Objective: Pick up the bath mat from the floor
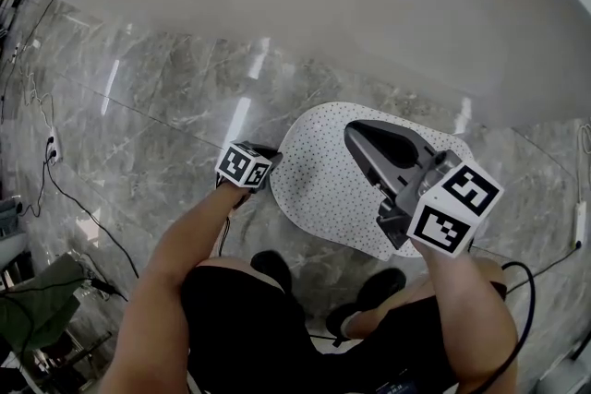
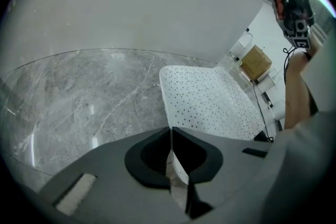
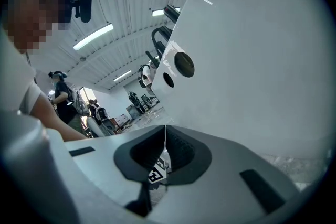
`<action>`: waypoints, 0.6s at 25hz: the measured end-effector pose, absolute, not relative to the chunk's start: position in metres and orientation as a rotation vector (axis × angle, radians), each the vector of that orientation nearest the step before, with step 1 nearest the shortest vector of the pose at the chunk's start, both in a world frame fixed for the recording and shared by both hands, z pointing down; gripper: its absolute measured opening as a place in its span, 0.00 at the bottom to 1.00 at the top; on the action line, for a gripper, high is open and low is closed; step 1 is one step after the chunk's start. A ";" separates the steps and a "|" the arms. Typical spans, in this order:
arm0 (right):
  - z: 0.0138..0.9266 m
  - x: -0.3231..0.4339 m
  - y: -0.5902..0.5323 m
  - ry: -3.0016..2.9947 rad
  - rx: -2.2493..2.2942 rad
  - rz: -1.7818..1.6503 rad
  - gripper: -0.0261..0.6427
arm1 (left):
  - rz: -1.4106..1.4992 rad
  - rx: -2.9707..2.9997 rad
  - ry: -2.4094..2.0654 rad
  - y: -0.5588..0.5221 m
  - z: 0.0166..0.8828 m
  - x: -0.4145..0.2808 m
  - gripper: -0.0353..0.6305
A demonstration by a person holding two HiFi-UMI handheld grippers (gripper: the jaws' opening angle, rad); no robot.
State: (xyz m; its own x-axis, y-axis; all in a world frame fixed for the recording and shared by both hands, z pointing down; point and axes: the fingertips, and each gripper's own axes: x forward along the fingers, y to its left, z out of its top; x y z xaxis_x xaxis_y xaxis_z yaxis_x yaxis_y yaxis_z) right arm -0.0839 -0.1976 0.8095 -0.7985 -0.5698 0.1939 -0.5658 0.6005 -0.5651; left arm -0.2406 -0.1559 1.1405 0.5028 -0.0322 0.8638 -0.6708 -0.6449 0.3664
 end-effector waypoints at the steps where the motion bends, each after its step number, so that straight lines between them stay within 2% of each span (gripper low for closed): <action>1: 0.807 -0.084 -0.198 2.792 -1.001 -1.006 0.05 | 1.133 2.038 -0.577 -0.156 1.133 -0.239 0.07; 15: 0.773 -0.089 -0.110 2.728 -0.977 -1.226 0.05 | 1.107 2.058 -0.592 -0.111 1.009 -0.174 0.07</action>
State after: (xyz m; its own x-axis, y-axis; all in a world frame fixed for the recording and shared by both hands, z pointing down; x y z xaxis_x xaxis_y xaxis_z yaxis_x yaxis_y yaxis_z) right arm -0.0889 -0.1098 0.7735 -0.8070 -0.5369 0.2460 -0.5404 0.5034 -0.6742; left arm -0.1742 -0.1106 1.0090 0.5267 -0.0590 0.8480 -0.6722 -0.6395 0.3731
